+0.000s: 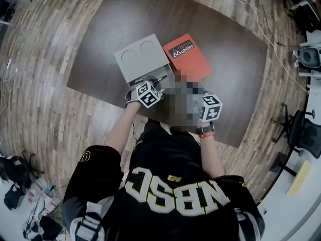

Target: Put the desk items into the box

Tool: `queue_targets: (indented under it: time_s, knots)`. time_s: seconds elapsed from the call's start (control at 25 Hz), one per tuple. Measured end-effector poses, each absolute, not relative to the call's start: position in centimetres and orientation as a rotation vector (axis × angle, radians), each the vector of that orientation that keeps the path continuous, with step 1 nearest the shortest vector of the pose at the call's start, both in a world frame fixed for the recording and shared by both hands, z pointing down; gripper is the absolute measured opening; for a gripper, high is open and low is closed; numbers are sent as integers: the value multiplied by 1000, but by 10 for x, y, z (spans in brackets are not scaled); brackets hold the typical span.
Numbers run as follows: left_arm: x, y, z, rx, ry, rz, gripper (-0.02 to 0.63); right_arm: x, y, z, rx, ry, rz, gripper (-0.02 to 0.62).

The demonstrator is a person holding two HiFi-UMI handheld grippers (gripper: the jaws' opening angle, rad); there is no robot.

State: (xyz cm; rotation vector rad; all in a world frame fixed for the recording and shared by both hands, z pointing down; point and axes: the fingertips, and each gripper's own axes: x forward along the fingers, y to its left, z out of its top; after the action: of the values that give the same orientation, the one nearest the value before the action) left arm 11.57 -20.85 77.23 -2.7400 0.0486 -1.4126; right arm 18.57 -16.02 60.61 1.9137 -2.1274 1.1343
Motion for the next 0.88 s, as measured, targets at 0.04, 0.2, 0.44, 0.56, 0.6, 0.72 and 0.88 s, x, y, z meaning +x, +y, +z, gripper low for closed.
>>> queue_targets:
  time_s: [0.04, 0.2, 0.44, 0.56, 0.6, 0.72, 0.88]
  knots:
    - [115, -209, 773, -2742, 50, -1415, 51, 185, -162, 607, 1910, -2130, 1134, 9]
    - [116, -209, 767, -2779, 88, -1397, 52, 182, -164, 602, 1891, -2161, 1116, 9]
    - [115, -222, 722, -2862, 279, -1260, 52, 181, -180, 586, 1847, -2242, 1032, 9]
    - [110, -228, 686, -2939, 444, -1136, 52, 182, -189, 575, 1840, -2252, 931, 9]
    - [107, -231, 671, -2970, 507, -1080, 52, 182, -192, 572, 1843, -2250, 884, 9]
    - [96, -239, 621, -3063, 719, -867, 51, 182, -202, 557, 1871, -2249, 738, 9]
    - [78, -242, 554, -3145, 979, -575, 23, 178, -211, 527, 1897, -2297, 632, 9]
